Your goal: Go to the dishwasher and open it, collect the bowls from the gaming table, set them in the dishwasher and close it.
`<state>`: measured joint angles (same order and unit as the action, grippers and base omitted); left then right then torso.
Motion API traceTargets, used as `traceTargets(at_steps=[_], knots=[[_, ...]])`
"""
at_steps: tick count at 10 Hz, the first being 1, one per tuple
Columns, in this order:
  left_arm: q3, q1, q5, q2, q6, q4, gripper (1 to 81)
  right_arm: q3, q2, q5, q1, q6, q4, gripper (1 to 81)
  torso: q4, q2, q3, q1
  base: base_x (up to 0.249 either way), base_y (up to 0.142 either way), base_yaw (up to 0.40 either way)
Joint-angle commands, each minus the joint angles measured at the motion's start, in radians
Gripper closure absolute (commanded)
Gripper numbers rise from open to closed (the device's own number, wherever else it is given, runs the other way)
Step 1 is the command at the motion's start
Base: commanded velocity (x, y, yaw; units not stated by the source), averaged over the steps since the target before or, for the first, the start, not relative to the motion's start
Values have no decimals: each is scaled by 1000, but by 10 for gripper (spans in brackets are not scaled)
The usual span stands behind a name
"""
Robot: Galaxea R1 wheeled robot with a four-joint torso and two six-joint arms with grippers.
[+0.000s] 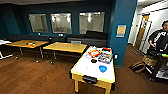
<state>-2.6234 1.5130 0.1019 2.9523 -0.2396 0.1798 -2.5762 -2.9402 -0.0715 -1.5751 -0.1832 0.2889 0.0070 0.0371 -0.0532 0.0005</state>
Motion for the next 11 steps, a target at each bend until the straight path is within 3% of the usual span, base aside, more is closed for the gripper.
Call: traceTargets(at_steps=[1, 11], knots=[[8, -40, -47, -1, -1, 6, 10, 2, 13, 50, 31, 2, 9, 10, 0, 0, 0, 0, 161, 76, 0], [8, -38, -47, -1, -1, 6, 10, 1, 13, 50, 30, 2, 9, 10, 0, 0, 0, 0, 169, 75, 0]])
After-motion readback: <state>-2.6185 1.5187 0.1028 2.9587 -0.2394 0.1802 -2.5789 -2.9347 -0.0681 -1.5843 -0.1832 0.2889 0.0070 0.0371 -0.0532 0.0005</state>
